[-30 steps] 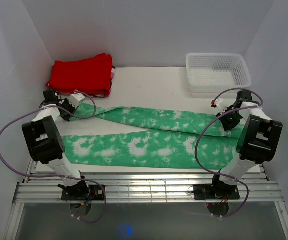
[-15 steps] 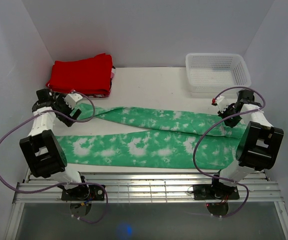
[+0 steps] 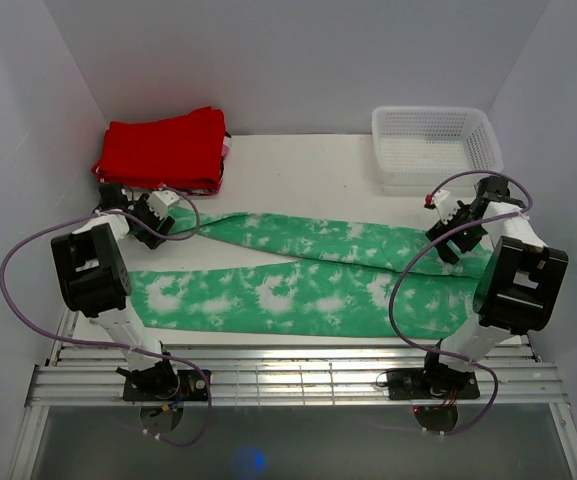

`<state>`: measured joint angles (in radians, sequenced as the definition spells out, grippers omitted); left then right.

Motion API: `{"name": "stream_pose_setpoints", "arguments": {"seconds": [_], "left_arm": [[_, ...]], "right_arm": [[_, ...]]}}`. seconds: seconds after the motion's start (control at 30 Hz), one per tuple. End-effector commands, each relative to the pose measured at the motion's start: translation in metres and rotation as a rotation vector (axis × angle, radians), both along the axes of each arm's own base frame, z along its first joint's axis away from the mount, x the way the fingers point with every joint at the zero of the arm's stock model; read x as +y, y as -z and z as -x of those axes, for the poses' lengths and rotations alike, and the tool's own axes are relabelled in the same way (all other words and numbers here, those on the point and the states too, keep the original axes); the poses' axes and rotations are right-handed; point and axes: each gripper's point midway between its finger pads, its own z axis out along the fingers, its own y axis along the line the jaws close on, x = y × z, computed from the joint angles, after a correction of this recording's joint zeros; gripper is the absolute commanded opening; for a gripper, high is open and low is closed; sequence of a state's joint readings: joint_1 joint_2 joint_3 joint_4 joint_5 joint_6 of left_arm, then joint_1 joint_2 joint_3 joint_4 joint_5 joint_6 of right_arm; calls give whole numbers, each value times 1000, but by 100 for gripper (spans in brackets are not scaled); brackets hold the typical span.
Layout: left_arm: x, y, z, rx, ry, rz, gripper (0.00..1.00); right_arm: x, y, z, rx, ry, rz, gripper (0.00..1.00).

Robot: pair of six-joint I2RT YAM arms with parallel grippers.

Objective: Fold and stack the trousers
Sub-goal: Flatten the trousers out

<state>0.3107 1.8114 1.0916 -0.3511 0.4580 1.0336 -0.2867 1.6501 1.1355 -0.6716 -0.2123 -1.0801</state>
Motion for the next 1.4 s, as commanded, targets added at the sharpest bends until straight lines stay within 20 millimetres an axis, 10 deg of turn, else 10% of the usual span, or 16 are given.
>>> {"name": "stream_pose_setpoints", "arguments": {"seconds": [0.0, 0.17, 0.27, 0.47, 0.73, 1.1, 1.37], "left_arm": [[15, 5, -20, -27, -42, -44, 73], [18, -9, -15, -22, -33, -80, 17], [21, -26, -6, -2, -34, -103, 0], [19, -92, 21, -2, -23, -128, 0], [30, -147, 70, 62, -124, -146, 0], [21, -208, 148, 81, -232, -156, 0], [22, -199, 123, 177, -281, -46, 0]], "right_arm": [[5, 9, 1, 52, 10, -40, 90], [12, 34, 17, 145, -19, -40, 100], [8, 48, 24, 155, -29, -1, 71], [7, 48, 21, 109, -24, 11, 8], [15, -22, -3, -139, -53, 11, 8], [7, -94, 23, -427, -88, 70, 8], [2, -78, 31, -482, -95, 112, 8]]}}
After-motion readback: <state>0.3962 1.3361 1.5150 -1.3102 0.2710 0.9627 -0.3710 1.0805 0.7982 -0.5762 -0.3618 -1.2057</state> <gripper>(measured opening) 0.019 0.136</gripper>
